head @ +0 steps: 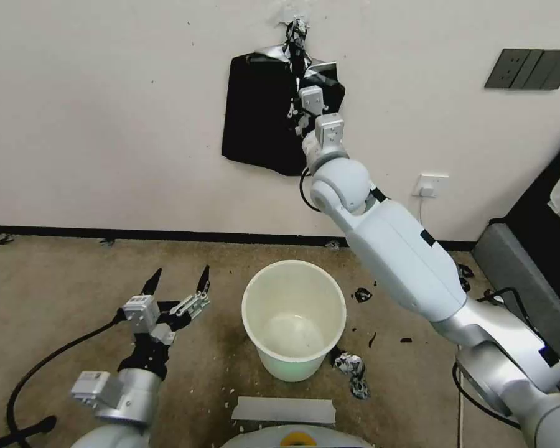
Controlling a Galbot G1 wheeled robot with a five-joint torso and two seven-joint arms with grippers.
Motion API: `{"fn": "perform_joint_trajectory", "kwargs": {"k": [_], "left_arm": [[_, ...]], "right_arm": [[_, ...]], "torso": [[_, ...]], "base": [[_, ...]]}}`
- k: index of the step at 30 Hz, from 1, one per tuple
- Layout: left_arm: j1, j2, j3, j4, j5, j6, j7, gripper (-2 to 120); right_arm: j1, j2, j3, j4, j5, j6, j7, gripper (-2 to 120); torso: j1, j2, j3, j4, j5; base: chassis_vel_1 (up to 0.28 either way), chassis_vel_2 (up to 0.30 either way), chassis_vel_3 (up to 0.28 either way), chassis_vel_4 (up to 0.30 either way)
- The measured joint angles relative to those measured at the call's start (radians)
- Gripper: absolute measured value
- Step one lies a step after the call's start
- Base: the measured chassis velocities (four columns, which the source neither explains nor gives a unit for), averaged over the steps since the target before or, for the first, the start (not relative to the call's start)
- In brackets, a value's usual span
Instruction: Place a trash bag onto the trash bin.
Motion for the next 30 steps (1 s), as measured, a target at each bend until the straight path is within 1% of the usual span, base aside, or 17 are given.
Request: {"fn": "perform_joint_trajectory", "kwargs": {"k": [8, 11, 20, 30], "left_arm": [[0.004, 0.0, 0.005, 0.0, 0.006, 0.0, 0.0, 100], [0.008, 0.0, 0.007, 0.0, 0.01, -0.001, 0.001, 100], [0.013, 0.0, 0.018, -0.003, 0.025, -0.001, 0.001, 100], [0.012, 0.005, 0.019, -0.009, 0.028, -0.001, 0.001, 100]], "right_arm": [[-0.053, -0.02, 0.002, 0.047, 0.002, -0.054, -0.005, 0], [-0.097, -0.03, 0.008, 0.071, 0.0, -0.078, -0.009, 0], [-0.177, -0.049, 0.016, 0.109, -0.019, -0.091, -0.033, 0], [-0.259, -0.054, 0.019, 0.125, -0.041, -0.095, -0.053, 0]], "torso": [[0.0, 0.0, 0.0, 0.0, 0.0], [0.0, 0.0, 0.0, 0.0, 0.0], [0.0, 0.0, 0.0, 0.0, 0.0], [0.0, 0.0, 0.0, 0.0, 0.0]], "base": [[0.0, 0.0, 0.0, 0.0], [0.0, 0.0, 0.0, 0.0], [0.0, 0.0, 0.0, 0.0], [0.0, 0.0, 0.0, 0.0]]}}
